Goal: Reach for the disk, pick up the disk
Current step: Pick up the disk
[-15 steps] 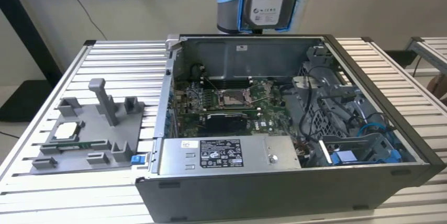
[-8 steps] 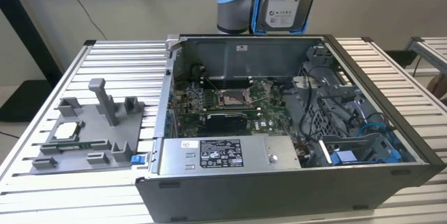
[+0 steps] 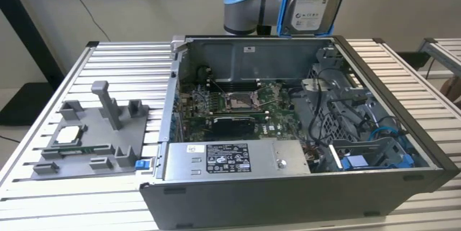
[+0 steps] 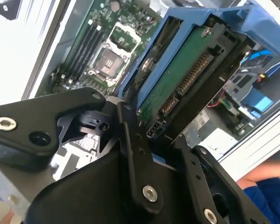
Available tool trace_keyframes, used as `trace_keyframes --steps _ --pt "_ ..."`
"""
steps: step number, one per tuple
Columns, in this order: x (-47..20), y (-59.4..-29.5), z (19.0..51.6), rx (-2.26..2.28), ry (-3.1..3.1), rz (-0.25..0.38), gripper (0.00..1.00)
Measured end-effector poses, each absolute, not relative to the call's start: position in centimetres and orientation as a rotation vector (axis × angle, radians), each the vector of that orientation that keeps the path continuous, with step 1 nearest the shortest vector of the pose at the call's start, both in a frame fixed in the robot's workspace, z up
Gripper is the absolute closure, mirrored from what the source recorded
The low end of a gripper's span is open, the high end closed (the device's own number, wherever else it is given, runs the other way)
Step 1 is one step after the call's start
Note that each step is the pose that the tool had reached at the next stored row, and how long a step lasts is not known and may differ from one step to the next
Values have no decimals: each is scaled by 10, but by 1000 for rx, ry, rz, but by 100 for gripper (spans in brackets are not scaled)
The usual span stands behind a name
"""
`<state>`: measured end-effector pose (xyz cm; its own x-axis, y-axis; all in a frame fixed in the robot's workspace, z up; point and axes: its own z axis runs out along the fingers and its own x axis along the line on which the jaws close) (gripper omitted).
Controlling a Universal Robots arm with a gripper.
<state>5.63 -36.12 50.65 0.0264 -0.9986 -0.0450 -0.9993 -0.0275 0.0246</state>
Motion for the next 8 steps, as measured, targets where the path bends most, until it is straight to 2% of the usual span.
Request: trace_keyframes --steps 8 --pt "87 -363 506 -2242 2182 80 100"
